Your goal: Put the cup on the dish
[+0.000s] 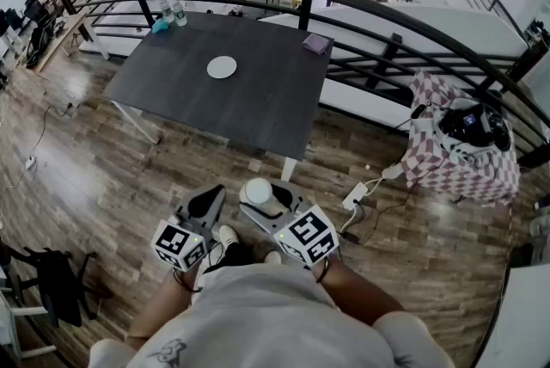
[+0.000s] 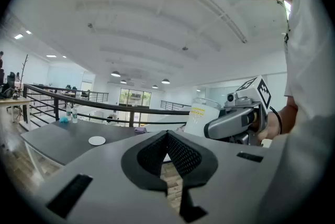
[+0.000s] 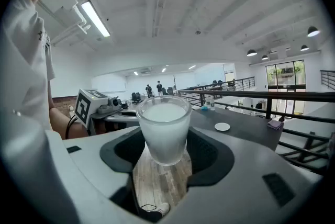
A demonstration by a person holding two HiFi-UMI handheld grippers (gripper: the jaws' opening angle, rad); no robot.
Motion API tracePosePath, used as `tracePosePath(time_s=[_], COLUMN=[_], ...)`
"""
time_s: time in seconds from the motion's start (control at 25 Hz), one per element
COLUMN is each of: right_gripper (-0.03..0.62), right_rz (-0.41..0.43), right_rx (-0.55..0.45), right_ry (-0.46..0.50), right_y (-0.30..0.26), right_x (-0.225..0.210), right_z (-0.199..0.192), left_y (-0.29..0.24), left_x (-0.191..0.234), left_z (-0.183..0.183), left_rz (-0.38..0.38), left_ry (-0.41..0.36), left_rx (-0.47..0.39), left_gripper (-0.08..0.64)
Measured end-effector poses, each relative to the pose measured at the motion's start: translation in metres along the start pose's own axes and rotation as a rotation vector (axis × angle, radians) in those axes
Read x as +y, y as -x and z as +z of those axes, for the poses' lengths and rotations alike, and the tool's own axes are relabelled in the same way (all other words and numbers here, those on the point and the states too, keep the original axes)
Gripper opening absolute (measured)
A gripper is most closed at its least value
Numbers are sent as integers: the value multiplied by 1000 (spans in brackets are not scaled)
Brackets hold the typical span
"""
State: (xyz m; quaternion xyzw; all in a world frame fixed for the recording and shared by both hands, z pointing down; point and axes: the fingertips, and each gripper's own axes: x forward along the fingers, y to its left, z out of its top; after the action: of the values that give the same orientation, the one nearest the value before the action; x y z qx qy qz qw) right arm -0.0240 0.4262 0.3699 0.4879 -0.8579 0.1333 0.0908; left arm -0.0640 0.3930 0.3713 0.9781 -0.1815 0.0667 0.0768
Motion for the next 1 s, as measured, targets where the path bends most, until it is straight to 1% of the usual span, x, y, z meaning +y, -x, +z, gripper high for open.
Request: tracePosePath(time_s=[0.28,0.4,0.56,0.8,1.0], right_gripper=[261,261,261,261,261], right_rz=[2,2,19,13,-6], right_rx=[-3,-2,-8,0,-4], right_ry=[6,15,1,3,-6], right_y=[-16,-27,-47,-100,-155], right_x=[-6,-10,-12,-22,-28], right_z=[3,8,15,27,53], left_y=[-1,-2,-2,1,5], left_x=[17,28,49,105,162], left_z=[4,5,1,4,19], left_rz=[3,3,10,11,-17], left_ry=[1,9,32,41,25], left_rx=[-13,-18,-19,-24,-24], left_gripper=[8,8,8,8,8])
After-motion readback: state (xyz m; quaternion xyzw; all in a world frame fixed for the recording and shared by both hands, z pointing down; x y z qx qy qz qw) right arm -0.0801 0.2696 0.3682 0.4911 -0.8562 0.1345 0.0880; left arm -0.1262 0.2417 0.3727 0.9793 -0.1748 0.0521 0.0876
